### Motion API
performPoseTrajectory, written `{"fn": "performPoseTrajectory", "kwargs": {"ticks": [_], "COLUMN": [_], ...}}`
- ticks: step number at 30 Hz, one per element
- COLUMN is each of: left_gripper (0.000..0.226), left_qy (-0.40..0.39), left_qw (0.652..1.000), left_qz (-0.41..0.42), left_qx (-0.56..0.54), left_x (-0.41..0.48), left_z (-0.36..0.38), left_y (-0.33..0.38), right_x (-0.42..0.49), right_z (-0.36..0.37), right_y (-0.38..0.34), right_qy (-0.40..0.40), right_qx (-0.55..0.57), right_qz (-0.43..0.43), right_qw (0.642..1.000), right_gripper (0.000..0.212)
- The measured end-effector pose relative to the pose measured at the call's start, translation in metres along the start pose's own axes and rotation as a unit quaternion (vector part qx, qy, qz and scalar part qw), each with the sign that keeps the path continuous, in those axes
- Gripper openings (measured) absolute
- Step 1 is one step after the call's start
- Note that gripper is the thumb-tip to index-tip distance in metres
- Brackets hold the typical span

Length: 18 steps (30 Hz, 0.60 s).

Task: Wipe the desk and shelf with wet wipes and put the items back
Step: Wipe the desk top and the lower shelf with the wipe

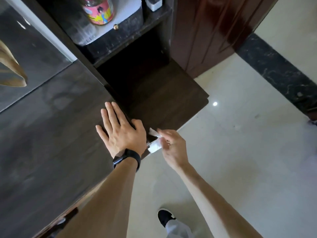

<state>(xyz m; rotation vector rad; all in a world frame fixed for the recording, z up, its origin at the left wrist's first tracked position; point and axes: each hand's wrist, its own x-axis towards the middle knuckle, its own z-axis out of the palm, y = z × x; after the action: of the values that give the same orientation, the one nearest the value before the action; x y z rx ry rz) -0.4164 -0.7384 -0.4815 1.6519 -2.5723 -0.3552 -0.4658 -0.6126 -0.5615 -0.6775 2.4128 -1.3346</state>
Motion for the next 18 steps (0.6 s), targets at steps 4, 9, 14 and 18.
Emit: {"fn": "performPoseTrajectory", "kwargs": {"ticks": [4,9,14,18], "left_gripper": [0.074,0.075,0.075,0.074], "left_qy": [-0.009,-0.018,-0.028,-0.032], "left_qw": [1.000,1.000,0.999,0.999], "left_qz": [-0.005,-0.009,-0.015,-0.014], "left_qx": [0.008,0.003,0.006,0.014], "left_x": [0.002,0.003,0.003,0.003], "left_z": [0.000,-0.001,-0.003,-0.005], "left_y": [0.000,0.002,0.001,0.002], "right_x": [0.014,0.014,0.014,0.075], "right_z": [0.027,0.034,0.011,-0.036], "right_y": [0.008,0.018,0.041,0.058], "right_qy": [-0.052,-0.125,-0.166,-0.079], "right_qx": [-0.145,-0.242,-0.301,-0.314], "right_qz": [-0.104,-0.155,-0.292,-0.192], "right_qw": [0.983,0.950,0.893,0.926], "right_gripper": [0.038,0.049,0.026,0.030]}}
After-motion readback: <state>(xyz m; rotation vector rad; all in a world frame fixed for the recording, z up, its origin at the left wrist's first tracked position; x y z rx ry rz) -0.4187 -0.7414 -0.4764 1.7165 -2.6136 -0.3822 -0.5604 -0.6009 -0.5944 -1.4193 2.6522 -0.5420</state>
